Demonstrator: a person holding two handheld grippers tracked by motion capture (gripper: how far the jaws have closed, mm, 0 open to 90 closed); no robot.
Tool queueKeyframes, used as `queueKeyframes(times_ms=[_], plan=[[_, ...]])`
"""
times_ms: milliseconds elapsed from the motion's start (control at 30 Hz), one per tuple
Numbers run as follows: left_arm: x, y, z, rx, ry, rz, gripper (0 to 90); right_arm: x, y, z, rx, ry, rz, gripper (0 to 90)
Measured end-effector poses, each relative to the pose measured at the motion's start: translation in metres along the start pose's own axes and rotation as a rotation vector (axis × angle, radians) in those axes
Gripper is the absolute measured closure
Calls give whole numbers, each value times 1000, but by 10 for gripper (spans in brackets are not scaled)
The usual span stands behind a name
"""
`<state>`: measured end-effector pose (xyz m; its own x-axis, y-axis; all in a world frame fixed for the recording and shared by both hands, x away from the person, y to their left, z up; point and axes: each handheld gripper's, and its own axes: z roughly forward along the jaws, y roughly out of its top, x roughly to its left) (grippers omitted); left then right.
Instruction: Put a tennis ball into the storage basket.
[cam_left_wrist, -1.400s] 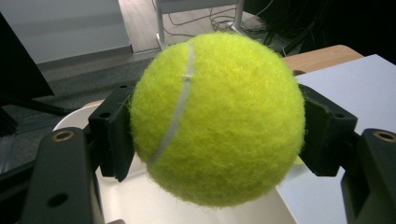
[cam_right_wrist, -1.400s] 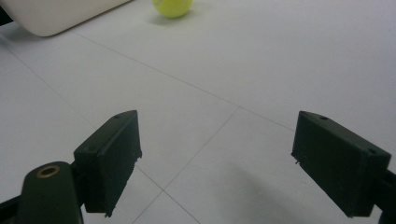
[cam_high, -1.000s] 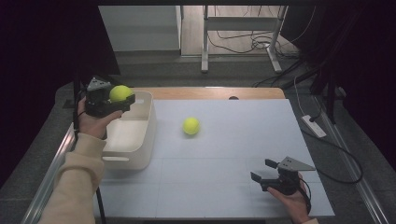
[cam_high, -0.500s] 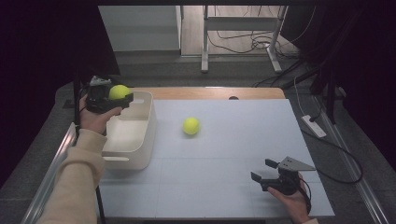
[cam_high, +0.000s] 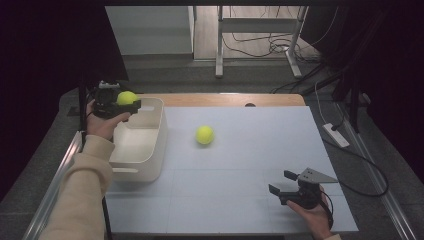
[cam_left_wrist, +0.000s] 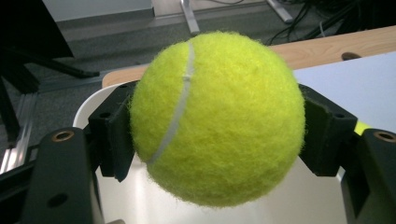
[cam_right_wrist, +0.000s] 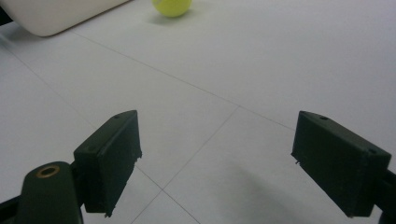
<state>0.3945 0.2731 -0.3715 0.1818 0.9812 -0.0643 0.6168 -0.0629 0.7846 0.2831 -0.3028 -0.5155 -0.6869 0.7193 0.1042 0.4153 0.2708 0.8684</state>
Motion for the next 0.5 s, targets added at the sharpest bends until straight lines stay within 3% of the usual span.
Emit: queueKeyframes(times_ms=[500], plan=[[9,2,22,83,47,-29,261,-1,0,-1,-1,-2,3,153]])
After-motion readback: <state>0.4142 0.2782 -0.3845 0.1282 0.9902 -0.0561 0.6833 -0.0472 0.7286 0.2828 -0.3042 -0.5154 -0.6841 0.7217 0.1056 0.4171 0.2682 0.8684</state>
